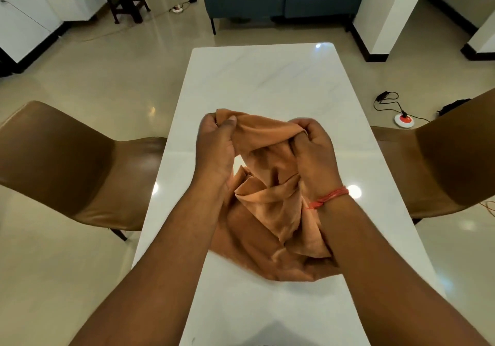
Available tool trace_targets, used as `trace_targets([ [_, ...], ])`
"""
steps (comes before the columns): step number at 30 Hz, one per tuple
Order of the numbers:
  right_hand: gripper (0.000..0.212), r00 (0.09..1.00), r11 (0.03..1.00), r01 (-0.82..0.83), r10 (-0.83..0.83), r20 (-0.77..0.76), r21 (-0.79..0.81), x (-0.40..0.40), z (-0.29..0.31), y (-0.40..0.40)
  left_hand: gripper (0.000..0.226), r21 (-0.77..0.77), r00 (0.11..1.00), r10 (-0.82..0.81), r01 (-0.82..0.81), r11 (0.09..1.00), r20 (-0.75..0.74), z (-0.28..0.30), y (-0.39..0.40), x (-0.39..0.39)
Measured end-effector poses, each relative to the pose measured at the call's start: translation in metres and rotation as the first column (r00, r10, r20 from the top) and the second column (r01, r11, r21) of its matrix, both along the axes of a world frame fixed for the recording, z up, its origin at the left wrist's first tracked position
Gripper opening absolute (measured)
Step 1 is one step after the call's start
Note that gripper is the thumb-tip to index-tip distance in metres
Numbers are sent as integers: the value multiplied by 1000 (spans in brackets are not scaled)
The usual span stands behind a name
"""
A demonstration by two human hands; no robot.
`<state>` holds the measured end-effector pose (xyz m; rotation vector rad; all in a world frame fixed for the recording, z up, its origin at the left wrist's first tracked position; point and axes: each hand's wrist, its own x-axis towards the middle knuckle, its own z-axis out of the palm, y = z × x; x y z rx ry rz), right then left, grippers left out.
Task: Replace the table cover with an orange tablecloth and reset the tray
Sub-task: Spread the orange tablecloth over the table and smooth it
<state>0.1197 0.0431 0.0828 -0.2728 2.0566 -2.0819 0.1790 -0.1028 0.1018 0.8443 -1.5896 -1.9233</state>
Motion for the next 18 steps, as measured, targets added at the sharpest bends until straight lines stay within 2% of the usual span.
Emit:
trace_targets([
  [1,17,988,988,-113,123,-91,105,-6,6,5,9,-24,999,38,-38,999,14,3,-3,-1],
  [2,19,951,934,-205,261,-165,294,-13,10,9,8,-53,997,68,-66,996,29,5,-6,-1],
  [3,22,901,832,-239,382,-204,501,-20,10,11,9,-62,996,91,-90,994,23,9,-8,-2],
  [4,22,863,718,-200,451,-226,667,-26,6,12,10,-52,993,114,-114,992,1,12,-10,-2],
  [5,20,847,640,-114,462,-262,760,-33,-2,14,11,-34,990,139,-140,990,-28,15,-11,-3],
  [7,19,861,590,62,376,-343,805,-45,-22,24,12,37,975,197,-194,980,-101,26,-15,-3],
  [10,22,913,484,175,247,-326,857,-60,-49,50,17,270,915,353,-296,916,-197,38,-35,1],
  [12,24,919,413,227,210,-334,882,-71,-58,67,18,367,866,461,-372,853,-193,37,-55,8],
  [15,21,906,381,311,158,-393,871,-93,-53,79,21,418,824,550,-456,786,-137,25,-72,17],
  [18,20,926,351,303,110,-360,886,-114,-48,90,23,453,781,621,-531,716,-65,10,-87,24],
])
